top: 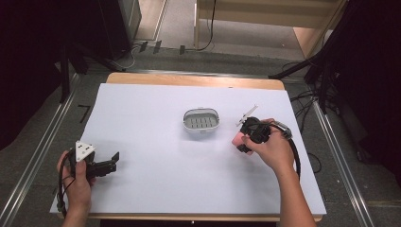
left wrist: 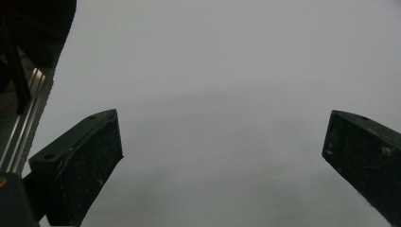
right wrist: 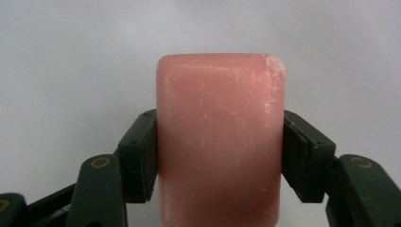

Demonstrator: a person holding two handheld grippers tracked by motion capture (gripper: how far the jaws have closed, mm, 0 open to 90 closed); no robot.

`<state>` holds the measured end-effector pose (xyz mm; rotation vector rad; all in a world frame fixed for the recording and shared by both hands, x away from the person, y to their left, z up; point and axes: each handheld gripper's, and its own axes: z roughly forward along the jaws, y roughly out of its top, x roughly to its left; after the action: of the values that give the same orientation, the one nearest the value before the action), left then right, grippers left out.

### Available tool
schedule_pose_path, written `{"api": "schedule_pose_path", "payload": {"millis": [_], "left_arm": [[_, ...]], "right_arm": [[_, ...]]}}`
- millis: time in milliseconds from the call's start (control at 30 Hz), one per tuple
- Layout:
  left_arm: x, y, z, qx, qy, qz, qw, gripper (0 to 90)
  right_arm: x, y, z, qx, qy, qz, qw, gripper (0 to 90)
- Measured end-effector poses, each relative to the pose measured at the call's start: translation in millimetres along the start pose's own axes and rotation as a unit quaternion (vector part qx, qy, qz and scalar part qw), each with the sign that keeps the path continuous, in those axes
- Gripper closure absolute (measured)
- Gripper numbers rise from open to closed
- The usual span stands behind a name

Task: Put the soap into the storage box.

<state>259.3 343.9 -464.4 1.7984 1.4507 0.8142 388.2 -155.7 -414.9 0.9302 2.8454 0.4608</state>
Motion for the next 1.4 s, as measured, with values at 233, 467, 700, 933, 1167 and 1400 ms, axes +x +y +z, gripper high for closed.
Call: {"api": "schedule_pose_path", "payload": {"millis": [233,467,700,933,1167,1400], "left_arm": [[-0.1,0.0,0.1,0.0,0.0,0.0,1.0,0.0],[-0.3,0.1,0.0,0.001,0.001,0.001,1.0,0.0],[-0.6,0.0,0.0,0.0,0.001,0.001,1.0,0.0],[-0.5,0.1,0.1,0.0,0.001,0.001,1.0,0.0],[-0.4,0.1,0.1,0.0,0.001,0.0,1.0,0.0],[-0.5,0.1,0.1,0.0,0.0,0.001,1.0,0.0]], "right_arm": [[0.8,6.5,-3.9,-0.005,0.007,-0.021,0.9997,39.0],[-1.0,14.8,-11.1,-0.016,0.014,-0.044,0.9988,39.0],[-0.7,24.6,-11.5,-0.015,0.019,-0.07,0.9973,39.0],[0.7,35.6,-13.8,-0.015,0.022,-0.083,0.9962,39.0],[1.0,44.9,-14.1,-0.018,0.03,-0.101,0.9942,39.0],[0.6,54.7,-15.5,-0.024,0.043,-0.117,0.9919,39.0]]}}
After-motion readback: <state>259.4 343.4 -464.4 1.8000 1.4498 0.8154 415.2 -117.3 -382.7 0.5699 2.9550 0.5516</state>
